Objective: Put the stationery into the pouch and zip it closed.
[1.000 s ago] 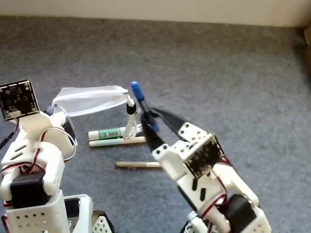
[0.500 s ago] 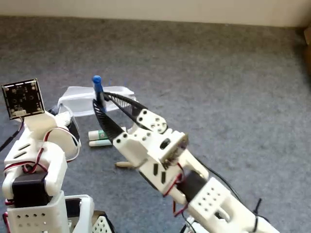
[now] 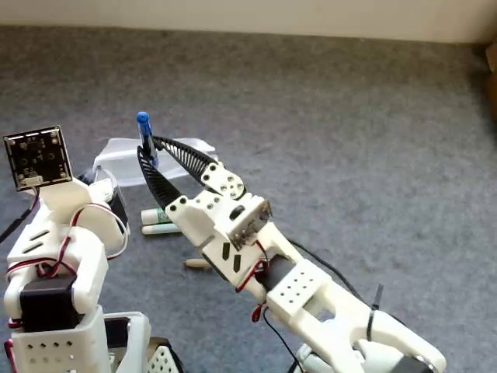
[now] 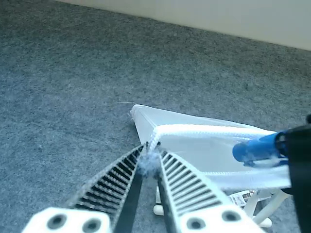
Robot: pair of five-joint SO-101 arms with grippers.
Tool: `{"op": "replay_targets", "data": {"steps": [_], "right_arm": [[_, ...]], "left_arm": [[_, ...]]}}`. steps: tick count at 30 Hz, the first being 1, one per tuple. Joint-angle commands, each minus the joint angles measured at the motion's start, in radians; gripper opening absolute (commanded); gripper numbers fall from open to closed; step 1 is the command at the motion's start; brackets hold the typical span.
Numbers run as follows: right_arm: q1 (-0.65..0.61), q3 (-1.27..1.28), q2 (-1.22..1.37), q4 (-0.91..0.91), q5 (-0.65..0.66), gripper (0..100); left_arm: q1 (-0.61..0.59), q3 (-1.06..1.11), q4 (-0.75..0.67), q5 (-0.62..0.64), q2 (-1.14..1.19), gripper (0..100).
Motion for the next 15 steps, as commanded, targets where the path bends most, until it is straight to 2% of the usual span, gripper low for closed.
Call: {"op": "replay_targets", "data": {"steps": [1, 4, 9, 15], "right_arm": [[0.025, -0.007, 0.038, -0.051, -0.009, 0.9], [0.033, -0.008, 0.064, -0.05, -0.009, 2.4], [0.03, -0.005, 0.048, -0.027, -0.011, 14.3], [0.036, -0.016, -0.16, 0.303, -0.011, 14.5]], "left_arm": [[0.019, -0.015, -0.005, 0.011, 0.004, 1], [0.019, -0.015, -0.005, 0.011, 0.004, 1], [0.019, -0.015, -0.005, 0.011, 0.004, 1], [0.018, -0.015, -0.005, 0.011, 0.004, 1]]}}
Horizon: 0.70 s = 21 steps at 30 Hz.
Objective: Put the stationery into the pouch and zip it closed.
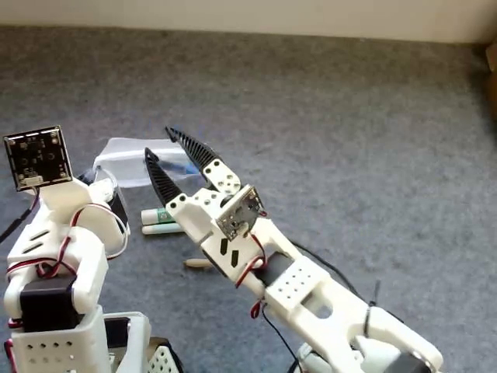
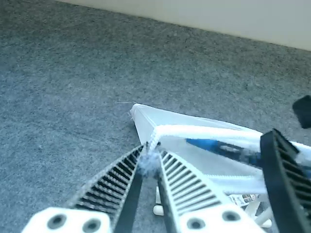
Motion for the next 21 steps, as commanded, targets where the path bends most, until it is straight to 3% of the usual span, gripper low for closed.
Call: {"op": "replay_targets", "data": {"steps": [1, 7, 13, 17, 21], "right_arm": [[0.019, -0.035, -0.202, 0.234, -0.011, 14.5], [0.081, -0.226, -0.466, 0.912, -0.009, 14.6], [0.16, -0.432, -0.507, 1.538, 0.063, 14.6], [0.16, -0.378, -0.507, 1.759, 0.18, 14.6], [0.133, -0.231, -0.507, 1.784, 0.27, 14.6]], "left_arm": [[0.018, -0.015, -0.005, 0.011, 0.004, 1], [0.018, -0.015, -0.005, 0.011, 0.004, 1], [0.018, -0.015, -0.006, 0.011, 0.004, 1], [0.016, -0.015, -0.008, 0.011, 0.004, 1], [0.007, -0.015, -0.008, 0.011, 0.004, 1]]}}
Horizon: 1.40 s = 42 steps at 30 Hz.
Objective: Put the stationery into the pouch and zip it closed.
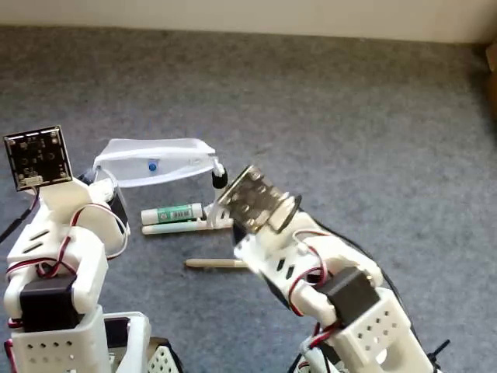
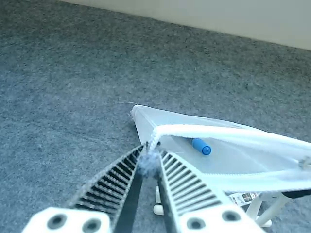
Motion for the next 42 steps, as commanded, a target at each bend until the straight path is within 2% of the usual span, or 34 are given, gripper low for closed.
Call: {"op": "replay_targets", "data": {"steps": [1, 4, 8, 10, 22, 32, 34, 38, 42], "right_arm": [[-0.036, 0.105, -0.021, 0.01, 0.097, 14.6], [-0.101, 0.22, -0.019, -0.061, 0.106, 15.5], [-0.174, 0.343, -0.002, -0.148, 0.104, 23.0], [-0.193, 0.355, 0.062, -0.163, 0.104, 23.5], [-0.202, -0.019, 0.737, -0.266, 0.107, 23.5], [-0.196, -0.225, 1.093, -0.266, 0.12, 23.4], [-0.199, -0.223, 1.129, -0.263, 0.18, 20.9], [-0.2, -0.223, 1.144, -0.263, 0.272, 1.9], [-0.186, -0.223, 1.138, -0.18, 0.279, 0.6]], "left_arm": [[-0.002, -0.015, -0.009, 0.011, 0.004, 1], [-0.01, -0.015, -0.009, 0.011, 0.004, 1], [-0.01, -0.015, -0.009, 0.011, 0.004, 1], [-0.01, -0.015, -0.009, 0.011, 0.004, 1], [-0.01, -0.015, -0.008, 0.011, 0.004, 1], [-0.01, -0.015, -0.005, 0.011, 0.004, 1], [-0.01, -0.015, -0.005, 0.011, 0.004, 1], [-0.01, -0.015, -0.005, 0.011, 0.004, 1], [-0.01, -0.015, -0.005, 0.011, 0.004, 1]]}}
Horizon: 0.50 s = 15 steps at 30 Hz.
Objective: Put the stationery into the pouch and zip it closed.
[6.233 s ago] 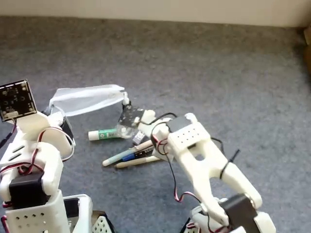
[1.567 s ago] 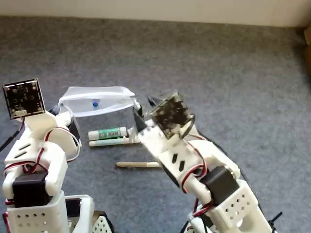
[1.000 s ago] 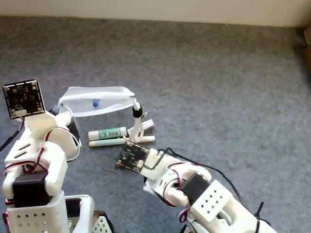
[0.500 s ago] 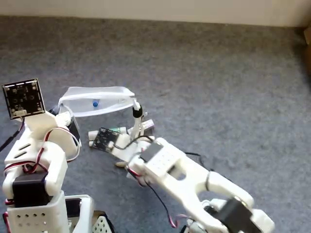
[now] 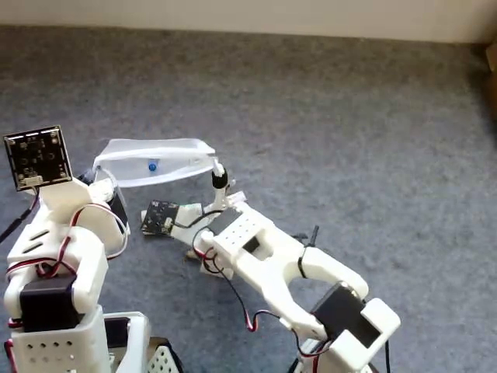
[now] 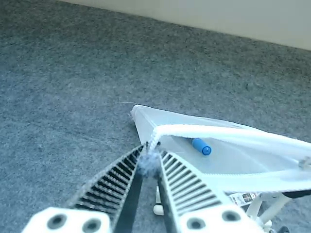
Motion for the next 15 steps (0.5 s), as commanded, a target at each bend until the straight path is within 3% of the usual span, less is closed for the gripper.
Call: {"op": "replay_targets", "data": {"steps": [1, 7, 15], "right_arm": [[0.001, -0.008, -0.012, 0.088, 0.028, 0.3], [0.027, 0.024, -0.231, 0.225, 0.026, 0.5], [0.028, 0.211, -0.699, 0.275, 0.026, 0.5]], "left_arm": [[-0.01, -0.015, -0.005, 0.011, 0.004, 1], [-0.01, -0.005, -0.011, 0.011, 0.004, 1], [-0.01, -0.005, -0.011, 0.011, 0.004, 1]]}}
